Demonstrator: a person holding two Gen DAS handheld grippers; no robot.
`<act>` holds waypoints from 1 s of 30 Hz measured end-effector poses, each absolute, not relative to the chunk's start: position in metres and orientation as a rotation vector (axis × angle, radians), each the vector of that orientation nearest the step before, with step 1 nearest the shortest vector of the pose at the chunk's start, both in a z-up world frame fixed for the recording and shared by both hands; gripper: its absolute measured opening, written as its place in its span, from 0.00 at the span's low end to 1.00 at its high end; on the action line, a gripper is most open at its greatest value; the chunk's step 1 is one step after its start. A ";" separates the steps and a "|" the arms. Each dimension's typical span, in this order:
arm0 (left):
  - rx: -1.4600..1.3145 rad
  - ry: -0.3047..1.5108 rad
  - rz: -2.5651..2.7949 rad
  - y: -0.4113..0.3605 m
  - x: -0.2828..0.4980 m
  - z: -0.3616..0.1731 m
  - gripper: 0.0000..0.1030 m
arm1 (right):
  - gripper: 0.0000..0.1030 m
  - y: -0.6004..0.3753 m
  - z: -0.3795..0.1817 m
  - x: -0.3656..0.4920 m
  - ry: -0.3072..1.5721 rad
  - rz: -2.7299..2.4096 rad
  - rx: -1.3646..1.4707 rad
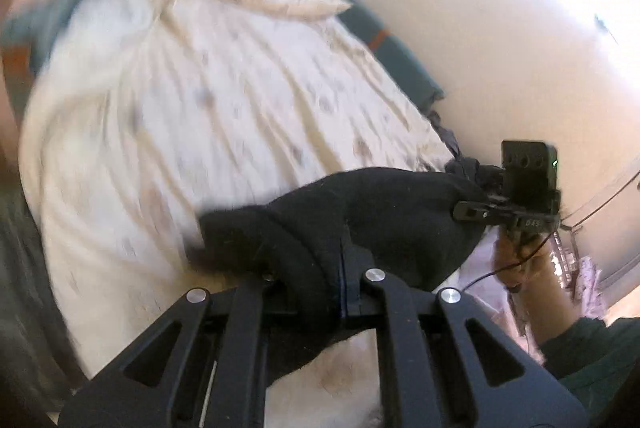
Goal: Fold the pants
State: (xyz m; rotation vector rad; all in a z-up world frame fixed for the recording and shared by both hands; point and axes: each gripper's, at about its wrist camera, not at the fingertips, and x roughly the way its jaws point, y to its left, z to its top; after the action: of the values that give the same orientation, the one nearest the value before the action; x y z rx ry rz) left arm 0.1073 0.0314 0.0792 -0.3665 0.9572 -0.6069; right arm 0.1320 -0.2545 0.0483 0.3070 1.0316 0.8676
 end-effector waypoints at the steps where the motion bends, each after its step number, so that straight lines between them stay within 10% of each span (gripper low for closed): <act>1: -0.333 0.939 -0.589 0.038 0.125 0.089 0.08 | 0.16 -0.251 0.060 0.141 1.019 0.858 0.283; 15: -0.116 0.695 -0.528 0.041 0.208 0.079 0.09 | 0.16 -0.245 0.075 0.227 0.794 0.738 0.126; 24: -0.181 1.438 -0.591 0.027 0.082 -0.116 0.12 | 0.18 -0.247 -0.122 0.077 1.253 0.708 0.239; 30: -0.085 1.601 -0.573 0.040 0.025 -0.129 0.15 | 0.28 -0.269 -0.143 -0.002 1.516 0.619 0.457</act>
State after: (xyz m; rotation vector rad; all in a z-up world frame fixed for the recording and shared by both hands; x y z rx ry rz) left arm 0.0251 0.0401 -0.1289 -0.0847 1.6012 -0.5730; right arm -0.0021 -0.2687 -0.1430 0.4567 1.5163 0.6193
